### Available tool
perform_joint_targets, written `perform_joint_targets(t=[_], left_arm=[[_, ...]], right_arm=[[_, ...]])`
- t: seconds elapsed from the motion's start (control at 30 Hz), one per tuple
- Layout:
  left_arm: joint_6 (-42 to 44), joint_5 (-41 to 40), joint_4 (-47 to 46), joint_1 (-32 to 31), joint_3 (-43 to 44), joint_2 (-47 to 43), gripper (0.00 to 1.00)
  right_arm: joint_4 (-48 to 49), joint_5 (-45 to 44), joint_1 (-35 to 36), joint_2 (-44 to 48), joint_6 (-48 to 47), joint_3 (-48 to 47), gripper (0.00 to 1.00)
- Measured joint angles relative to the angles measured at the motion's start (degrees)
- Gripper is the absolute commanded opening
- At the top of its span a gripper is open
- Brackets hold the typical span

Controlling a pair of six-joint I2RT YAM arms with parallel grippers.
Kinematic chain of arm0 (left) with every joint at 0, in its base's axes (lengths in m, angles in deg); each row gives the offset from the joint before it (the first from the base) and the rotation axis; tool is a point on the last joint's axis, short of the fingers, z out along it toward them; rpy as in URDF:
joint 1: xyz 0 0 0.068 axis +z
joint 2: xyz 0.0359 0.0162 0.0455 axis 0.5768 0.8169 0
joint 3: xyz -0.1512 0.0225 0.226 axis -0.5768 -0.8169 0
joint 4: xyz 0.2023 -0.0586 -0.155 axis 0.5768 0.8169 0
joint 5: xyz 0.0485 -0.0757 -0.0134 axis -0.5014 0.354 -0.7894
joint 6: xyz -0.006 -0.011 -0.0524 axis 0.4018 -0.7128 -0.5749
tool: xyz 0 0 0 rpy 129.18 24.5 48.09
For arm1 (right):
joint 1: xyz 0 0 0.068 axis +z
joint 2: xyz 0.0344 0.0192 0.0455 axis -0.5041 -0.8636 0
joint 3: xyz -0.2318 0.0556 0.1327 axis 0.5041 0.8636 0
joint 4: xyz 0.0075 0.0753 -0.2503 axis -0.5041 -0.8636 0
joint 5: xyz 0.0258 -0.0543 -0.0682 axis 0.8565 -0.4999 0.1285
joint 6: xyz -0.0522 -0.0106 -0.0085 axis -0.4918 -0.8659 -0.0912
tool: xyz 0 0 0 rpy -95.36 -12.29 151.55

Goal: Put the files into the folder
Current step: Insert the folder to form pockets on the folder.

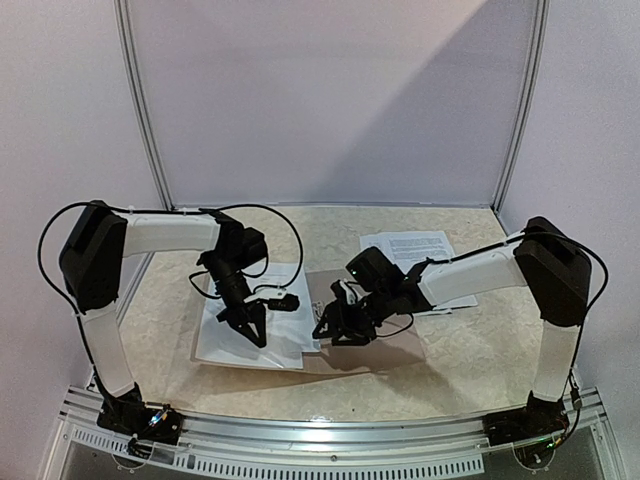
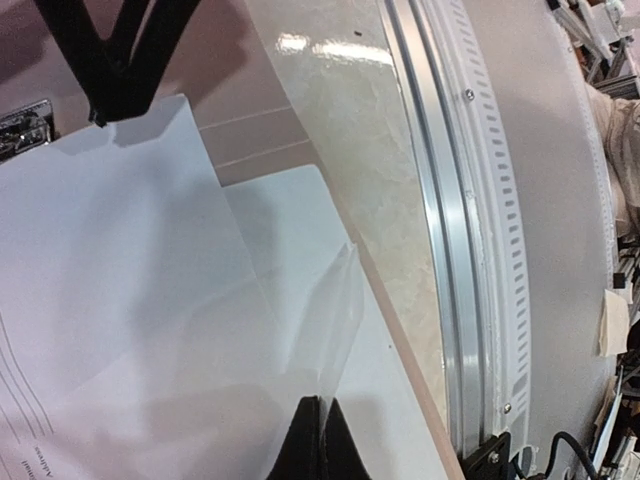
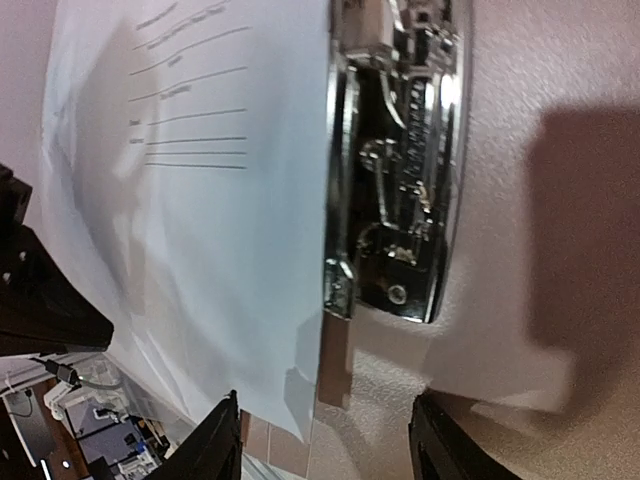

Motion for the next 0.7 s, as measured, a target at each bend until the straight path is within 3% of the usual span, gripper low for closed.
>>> perform_joint_targets(t=[0.17, 0.3, 0.5, 0.7], left_arm=[[0.0, -0.2, -0.2, -0.5, -0.1, 0.0, 0.0], [-0.1, -0.2, -0.3, -0.7, -0.2, 0.0, 0.0], [-0.7, -0.7, -0.5, -0.7, -0.3, 0.0, 0.0], [-0.9, -1.7, -0.7, -0.8, -0.9, 0.0, 0.0]], right_arm=[[2.5, 2.1, 0.0, -1.8, 3.5, 0.4, 0.37], [6.7, 4.7, 0.0, -3.9, 5.7, 0.4, 0.29], [12.2, 8.1, 0.0, -6.3, 9.4, 0.7, 0.01], [14.8, 9.2, 0.0, -6.3, 10.0, 1.1, 0.0]])
